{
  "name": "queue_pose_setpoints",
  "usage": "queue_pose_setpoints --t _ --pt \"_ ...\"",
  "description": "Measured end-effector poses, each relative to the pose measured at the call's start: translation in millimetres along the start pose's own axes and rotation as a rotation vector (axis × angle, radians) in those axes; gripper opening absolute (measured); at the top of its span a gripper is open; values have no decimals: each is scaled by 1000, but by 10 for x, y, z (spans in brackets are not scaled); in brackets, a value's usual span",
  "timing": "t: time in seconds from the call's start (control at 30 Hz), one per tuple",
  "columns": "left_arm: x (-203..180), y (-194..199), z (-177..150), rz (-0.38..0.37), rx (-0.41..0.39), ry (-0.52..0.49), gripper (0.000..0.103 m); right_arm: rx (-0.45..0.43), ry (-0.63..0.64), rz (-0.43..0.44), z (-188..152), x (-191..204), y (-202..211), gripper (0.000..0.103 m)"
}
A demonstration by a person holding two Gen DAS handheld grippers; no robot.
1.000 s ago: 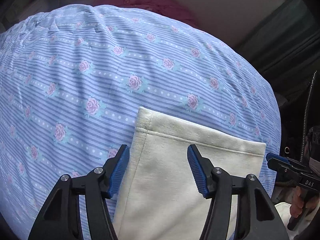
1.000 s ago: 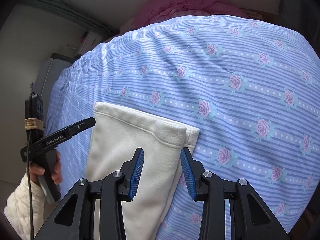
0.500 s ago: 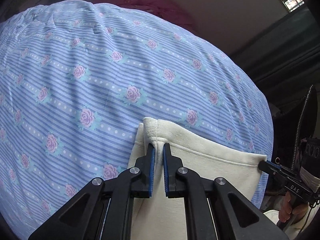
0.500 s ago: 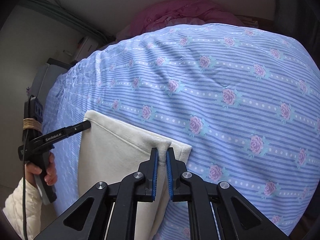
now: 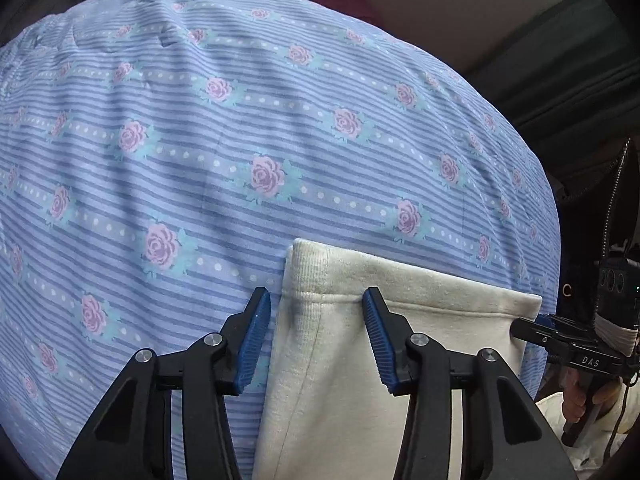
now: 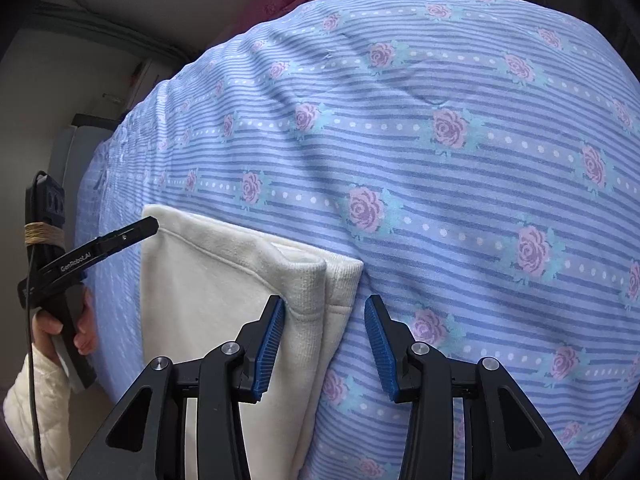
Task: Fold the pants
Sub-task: 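Grasp the folded trouser edge with both tools, then lift the grasped edge with both tools and fold it over the trousers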
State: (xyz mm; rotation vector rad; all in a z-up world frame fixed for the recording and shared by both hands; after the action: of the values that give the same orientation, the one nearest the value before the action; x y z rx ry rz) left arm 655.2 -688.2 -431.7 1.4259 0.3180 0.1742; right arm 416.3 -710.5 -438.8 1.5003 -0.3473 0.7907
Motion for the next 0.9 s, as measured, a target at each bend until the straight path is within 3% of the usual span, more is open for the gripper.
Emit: queue_pose_setpoints --t 0.3,0.37,0.47,0.5,0.57,0.67,0.9 --pt "-84 -152 14 -78 -32 81 46 18 -35 101 79 -124 -144 43" --pt "-117 -135 33 -99 -31 119 31 21 -40 116 97 -151 -147 40" --pt "-234 -2 89 -113 -53 136 20 42 -15 121 116 -116 -96 24" --pt "-298 38 111 -101 -78 114 20 41 -18 134 142 -80 -37 22" --pt "-272 22 89 -76 -56 128 20 21 -23 157 195 17 96 21" --pt "-337 130 101 -37 -60 129 20 37 55 120 164 72 112 20" --pt "-478 1006 20 51 -156 28 20 31 183 189 58 513 600 20"
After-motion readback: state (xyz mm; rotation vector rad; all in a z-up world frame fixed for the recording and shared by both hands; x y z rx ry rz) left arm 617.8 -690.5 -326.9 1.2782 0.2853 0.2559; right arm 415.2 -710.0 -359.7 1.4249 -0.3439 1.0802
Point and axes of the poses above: each gripper's, at about its wrist camera, not at the fingertips, and y roughly against the way its jaws point, x to its left, z to its top, the point moved 10 cm from there along -y, roughly the way its jaws point, and after that the axes turned 11 degrees about z, right-handed, at the moved point
